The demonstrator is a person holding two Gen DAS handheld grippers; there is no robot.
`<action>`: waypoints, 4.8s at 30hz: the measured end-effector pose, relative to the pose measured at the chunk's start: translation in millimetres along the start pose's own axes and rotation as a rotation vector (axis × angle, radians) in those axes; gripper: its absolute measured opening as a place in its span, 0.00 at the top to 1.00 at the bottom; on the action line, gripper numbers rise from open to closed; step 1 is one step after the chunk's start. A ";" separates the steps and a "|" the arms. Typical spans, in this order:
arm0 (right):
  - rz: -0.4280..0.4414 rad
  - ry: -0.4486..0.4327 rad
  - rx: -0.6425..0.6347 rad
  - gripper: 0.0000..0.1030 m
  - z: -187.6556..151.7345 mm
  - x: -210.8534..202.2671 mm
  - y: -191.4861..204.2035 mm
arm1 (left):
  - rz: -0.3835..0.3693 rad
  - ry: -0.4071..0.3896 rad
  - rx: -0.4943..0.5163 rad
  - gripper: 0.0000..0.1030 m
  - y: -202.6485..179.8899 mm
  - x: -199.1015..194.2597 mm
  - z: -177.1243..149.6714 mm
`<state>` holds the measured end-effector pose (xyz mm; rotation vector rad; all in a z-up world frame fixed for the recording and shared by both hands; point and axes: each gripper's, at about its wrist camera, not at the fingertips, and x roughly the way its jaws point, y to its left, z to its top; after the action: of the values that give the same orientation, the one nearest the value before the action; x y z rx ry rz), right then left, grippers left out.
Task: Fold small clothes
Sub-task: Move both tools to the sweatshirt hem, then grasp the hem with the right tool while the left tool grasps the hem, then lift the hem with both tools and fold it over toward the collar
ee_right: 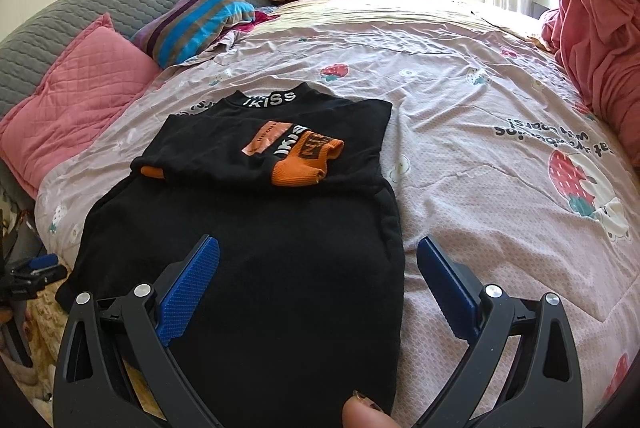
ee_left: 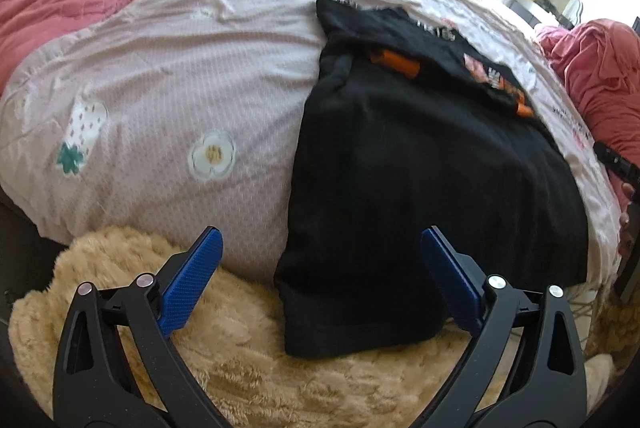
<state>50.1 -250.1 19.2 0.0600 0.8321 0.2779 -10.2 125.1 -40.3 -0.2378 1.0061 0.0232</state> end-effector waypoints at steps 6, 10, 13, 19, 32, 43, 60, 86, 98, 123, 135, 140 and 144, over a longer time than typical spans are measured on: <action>-0.017 0.009 -0.019 0.04 -5.2 -4.7 -2.1 | -0.070 0.063 0.013 0.25 1.7 9.5 -7.4; -0.024 0.028 -0.027 0.04 -12.7 -9.9 -7.5 | -0.057 0.112 0.054 0.39 -0.3 18.1 -10.1; -0.022 0.055 -0.033 0.04 -22.6 -13.9 -10.9 | -0.096 0.146 0.066 0.48 -1.7 25.2 -10.4; 0.021 0.144 -0.054 0.04 -49.8 -22.7 -12.5 | -0.094 0.170 0.092 0.49 -3.7 32.3 -7.3; 0.117 0.380 -0.022 0.46 -119.3 -20.8 -15.3 | -0.099 0.180 0.095 0.48 -2.3 30.5 -3.1; 0.235 0.274 -0.031 0.92 -102.6 -31.4 -16.8 | -0.094 0.205 0.075 0.49 14.6 20.3 -2.2; 0.354 -0.090 -0.015 0.92 -31.7 -78.8 -29.2 | -0.194 0.230 0.000 0.95 12.9 23.7 0.7; 0.181 -0.287 0.053 0.92 14.3 -78.5 -41.2 | -0.310 -0.127 -0.082 0.97 14.5 -51.0 114.7; 0.156 -0.310 0.061 0.92 36.4 -70.4 -46.2 | -0.316 -0.180 -0.090 0.97 9.3 -51.6 144.0; 0.068 -0.295 0.038 0.92 98.1 -1.6 -54.5 | -0.253 -0.215 -0.117 0.97 6.8 -4.2 197.9; 0.003 -0.217 0.035 0.92 105.3 40.6 -55.3 | -0.203 -0.208 -0.098 0.97 3.0 33.4 210.5; 0.007 -0.197 0.059 0.92 106.3 56.0 -57.5 | -0.201 -0.191 -0.113 0.97 7.9 44.2 211.5; -0.004 -0.183 0.061 0.92 107.4 66.2 -57.0 | -0.199 -0.184 -0.117 0.97 9.4 51.2 211.1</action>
<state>184.1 -281.3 34.6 0.1387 0.6591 0.2394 192.1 173.7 23.0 -0.4342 0.7953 -0.0757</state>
